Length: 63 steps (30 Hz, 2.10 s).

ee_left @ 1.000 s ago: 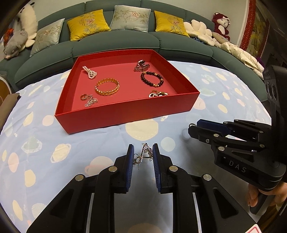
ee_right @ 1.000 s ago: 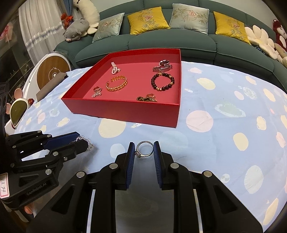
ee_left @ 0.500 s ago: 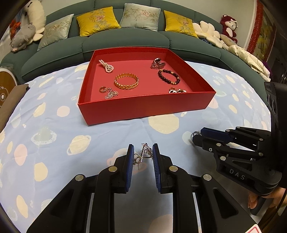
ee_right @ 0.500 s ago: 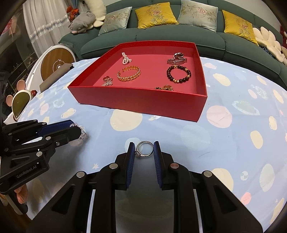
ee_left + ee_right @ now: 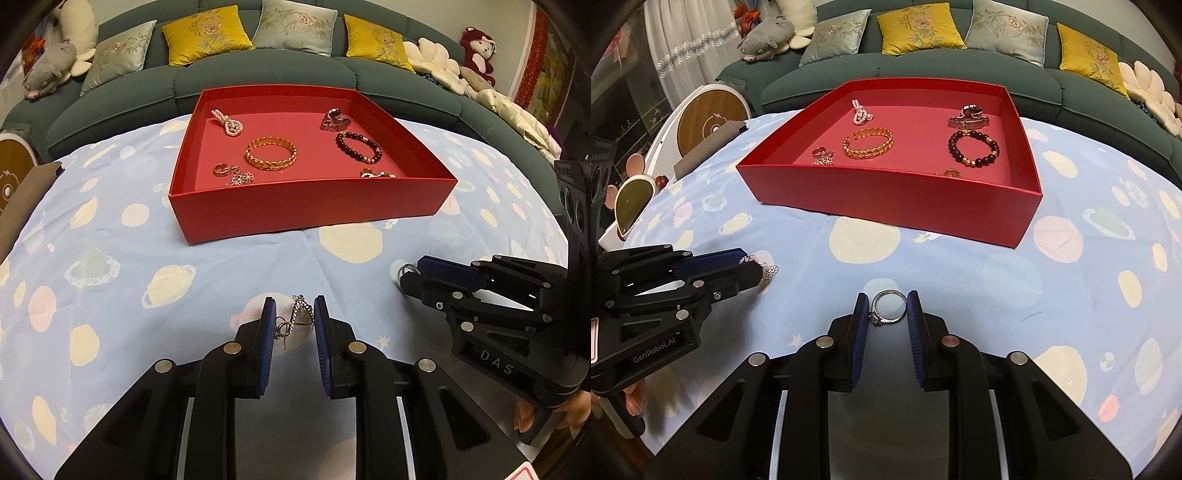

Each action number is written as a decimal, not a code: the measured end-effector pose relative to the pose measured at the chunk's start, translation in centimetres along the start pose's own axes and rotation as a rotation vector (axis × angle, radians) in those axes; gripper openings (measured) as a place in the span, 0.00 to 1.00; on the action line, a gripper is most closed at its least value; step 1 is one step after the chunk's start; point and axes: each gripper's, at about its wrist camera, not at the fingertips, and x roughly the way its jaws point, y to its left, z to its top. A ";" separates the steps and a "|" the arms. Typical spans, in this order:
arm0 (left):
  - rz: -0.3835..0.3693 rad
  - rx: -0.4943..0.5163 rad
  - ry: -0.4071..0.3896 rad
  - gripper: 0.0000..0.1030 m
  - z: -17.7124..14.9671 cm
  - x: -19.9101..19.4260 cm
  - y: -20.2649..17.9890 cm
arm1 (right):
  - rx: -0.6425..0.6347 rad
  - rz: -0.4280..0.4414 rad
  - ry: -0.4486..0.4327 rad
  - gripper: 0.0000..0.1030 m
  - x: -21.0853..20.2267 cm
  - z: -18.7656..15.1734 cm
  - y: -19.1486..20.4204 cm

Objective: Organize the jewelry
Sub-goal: 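Lift the heart earring with the left gripper and ring with the right gripper toward the box, then lower both grippers into the box and open them to release ring and earring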

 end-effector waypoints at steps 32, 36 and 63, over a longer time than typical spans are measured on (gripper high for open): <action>0.090 -0.092 -0.180 0.17 6.2 -4.9 1.3 | 0.060 0.050 -0.233 0.20 -6.1 7.6 1.2; 0.109 -0.089 -0.189 0.17 6.9 -4.9 1.6 | 0.069 0.033 -0.236 0.20 -5.9 8.1 0.7; 0.168 -0.135 -0.097 0.19 17.8 5.4 4.5 | 0.138 -0.006 -0.180 0.20 2.9 16.7 -4.9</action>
